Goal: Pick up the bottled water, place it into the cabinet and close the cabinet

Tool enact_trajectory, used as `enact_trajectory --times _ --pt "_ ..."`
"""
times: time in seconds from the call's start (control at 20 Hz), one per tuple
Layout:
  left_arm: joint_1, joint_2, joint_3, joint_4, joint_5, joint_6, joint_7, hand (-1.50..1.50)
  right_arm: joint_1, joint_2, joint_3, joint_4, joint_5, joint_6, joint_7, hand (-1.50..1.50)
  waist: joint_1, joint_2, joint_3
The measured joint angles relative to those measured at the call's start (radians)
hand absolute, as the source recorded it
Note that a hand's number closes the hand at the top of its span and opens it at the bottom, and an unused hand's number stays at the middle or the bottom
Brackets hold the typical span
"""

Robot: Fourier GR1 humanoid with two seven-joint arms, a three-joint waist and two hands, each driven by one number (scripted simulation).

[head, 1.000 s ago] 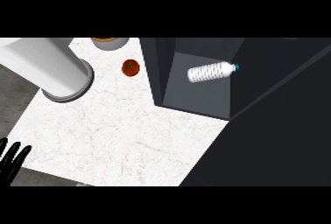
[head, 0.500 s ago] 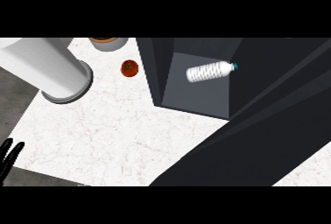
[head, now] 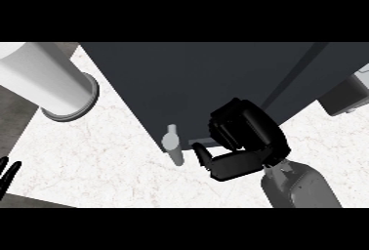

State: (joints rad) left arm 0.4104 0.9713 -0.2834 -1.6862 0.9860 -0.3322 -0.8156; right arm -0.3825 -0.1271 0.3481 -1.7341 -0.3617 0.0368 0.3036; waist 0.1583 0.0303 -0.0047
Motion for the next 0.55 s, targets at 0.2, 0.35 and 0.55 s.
enact_trajectory --times 0.2,0.35,0.55 --pt "0.006 0.001 0.014 0.012 0.012 -0.016 0.01 -1.5 -0.184 0.039 -0.072 0.226 0.028 -0.029 -0.009 1.5 -0.026 -0.005 0.004" --pt "0.012 -0.008 0.017 0.013 0.007 -0.017 0.013 -1.5 -0.211 0.06 -0.06 0.363 0.034 -0.005 -0.007 1.5 -0.049 -0.004 0.011" --pt "0.014 -0.008 0.029 0.003 0.013 -0.02 0.021 -1.5 -0.137 0.106 -0.004 0.594 0.015 0.0 0.08 1.5 -0.056 0.058 0.02"
